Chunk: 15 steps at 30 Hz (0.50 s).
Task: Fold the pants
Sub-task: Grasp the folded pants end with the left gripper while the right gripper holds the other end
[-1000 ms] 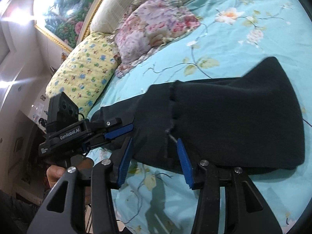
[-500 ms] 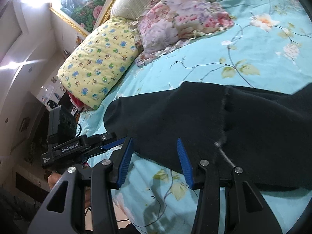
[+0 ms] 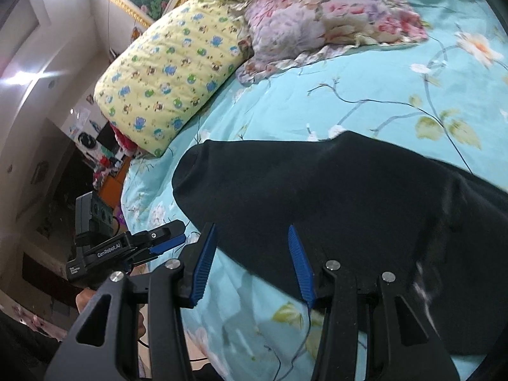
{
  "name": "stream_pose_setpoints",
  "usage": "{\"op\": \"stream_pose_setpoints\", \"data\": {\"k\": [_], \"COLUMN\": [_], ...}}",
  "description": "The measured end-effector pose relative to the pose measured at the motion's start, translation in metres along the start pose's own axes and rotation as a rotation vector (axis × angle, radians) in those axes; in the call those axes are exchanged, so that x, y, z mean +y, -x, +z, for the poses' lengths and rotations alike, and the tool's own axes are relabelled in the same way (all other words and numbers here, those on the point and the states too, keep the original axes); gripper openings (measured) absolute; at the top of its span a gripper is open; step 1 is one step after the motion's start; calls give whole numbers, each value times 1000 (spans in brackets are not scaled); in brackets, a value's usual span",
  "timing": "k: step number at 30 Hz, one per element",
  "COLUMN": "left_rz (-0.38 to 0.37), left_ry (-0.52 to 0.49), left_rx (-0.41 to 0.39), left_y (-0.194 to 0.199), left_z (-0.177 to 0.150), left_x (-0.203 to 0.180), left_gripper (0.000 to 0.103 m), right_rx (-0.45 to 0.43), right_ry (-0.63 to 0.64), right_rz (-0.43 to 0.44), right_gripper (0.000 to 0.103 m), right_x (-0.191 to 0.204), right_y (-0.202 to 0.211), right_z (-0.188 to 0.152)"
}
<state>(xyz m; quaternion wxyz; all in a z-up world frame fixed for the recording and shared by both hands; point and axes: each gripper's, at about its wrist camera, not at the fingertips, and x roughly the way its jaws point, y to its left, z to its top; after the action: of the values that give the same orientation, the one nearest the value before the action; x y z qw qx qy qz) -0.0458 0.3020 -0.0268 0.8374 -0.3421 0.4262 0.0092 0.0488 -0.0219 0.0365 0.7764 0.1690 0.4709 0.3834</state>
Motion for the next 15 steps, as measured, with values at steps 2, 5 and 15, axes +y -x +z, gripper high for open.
{"op": "stream_pose_setpoints", "data": {"k": [2,5,15], "left_rz": [-10,-31,-56], "left_ry": [31,58,105], "left_rx": [1,-2,-24], "left_y": [-2,-4,-17], "left_z": [5,12,33], "left_x": [7,15,25], "left_gripper": [74,74,74], "right_rx": [19,41,118], "right_ry": [17,46,110], "right_rz": [-10,-21,-23], "right_gripper": [48,48,48], "right_x": [4,9,25], "right_y": [-8,-19,-69], "right_z": [9,23,70]}}
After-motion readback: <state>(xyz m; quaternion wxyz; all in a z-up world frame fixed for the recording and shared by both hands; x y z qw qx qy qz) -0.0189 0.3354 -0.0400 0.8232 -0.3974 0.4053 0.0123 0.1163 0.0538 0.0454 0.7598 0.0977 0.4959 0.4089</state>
